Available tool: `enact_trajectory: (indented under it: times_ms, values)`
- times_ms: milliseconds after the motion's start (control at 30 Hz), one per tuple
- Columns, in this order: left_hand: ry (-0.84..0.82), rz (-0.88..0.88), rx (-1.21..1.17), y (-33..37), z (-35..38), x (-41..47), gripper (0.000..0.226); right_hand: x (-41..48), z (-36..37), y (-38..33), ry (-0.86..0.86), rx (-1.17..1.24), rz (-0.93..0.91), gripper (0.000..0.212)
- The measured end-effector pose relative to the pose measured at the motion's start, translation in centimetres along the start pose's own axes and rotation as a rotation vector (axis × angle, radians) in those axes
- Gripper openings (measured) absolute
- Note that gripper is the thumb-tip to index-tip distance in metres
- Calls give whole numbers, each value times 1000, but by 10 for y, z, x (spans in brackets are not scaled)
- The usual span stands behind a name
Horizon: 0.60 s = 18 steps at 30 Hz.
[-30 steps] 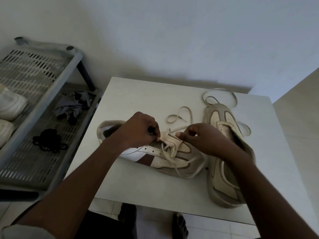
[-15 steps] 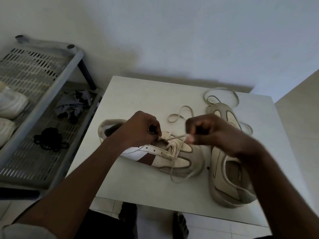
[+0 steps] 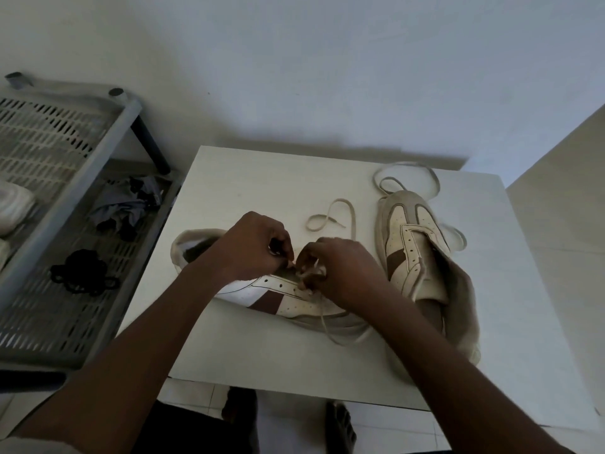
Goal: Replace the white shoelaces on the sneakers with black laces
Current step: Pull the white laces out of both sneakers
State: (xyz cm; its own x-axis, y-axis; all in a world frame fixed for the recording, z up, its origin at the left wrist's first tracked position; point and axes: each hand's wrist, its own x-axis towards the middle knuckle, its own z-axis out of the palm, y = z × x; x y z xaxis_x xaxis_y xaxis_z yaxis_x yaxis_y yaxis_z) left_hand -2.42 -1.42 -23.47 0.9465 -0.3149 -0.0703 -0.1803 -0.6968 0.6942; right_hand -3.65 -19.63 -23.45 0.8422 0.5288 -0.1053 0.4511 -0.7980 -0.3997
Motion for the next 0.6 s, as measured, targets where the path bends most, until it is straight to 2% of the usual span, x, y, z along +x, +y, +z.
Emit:
enact_trajectory:
  times_ms: [100,167,233,267,300,367,400,467,600]
  values:
    - [6,-10,-5,1,0,0,37,0,-5,6,107,90,-28,10]
    - [18,-24,-30,0,-1,-1,36,-1,-20,13,148,454,-33,16]
    - [5,-27,-55,-1,-1,-2,30,-3,-40,23,288,996,-33,19]
    - [-18,-20,-40,-1,-1,-3,27,-3,-46,30,377,1162,-28,20]
    - [-38,-9,-13,-1,0,-2,26,-3,-51,37,461,1191,-8,22]
    - [-34,-7,1,-1,0,-2,28,-1,-53,43,519,967,48,24]
    - [-25,-8,-4,-1,0,-2,29,0,-52,41,479,839,75,21]
    - [-8,4,-17,0,-1,-2,27,0,-42,29,331,656,98,8]
    - [20,53,50,0,0,-1,25,0,-12,5,-17,221,136,23]
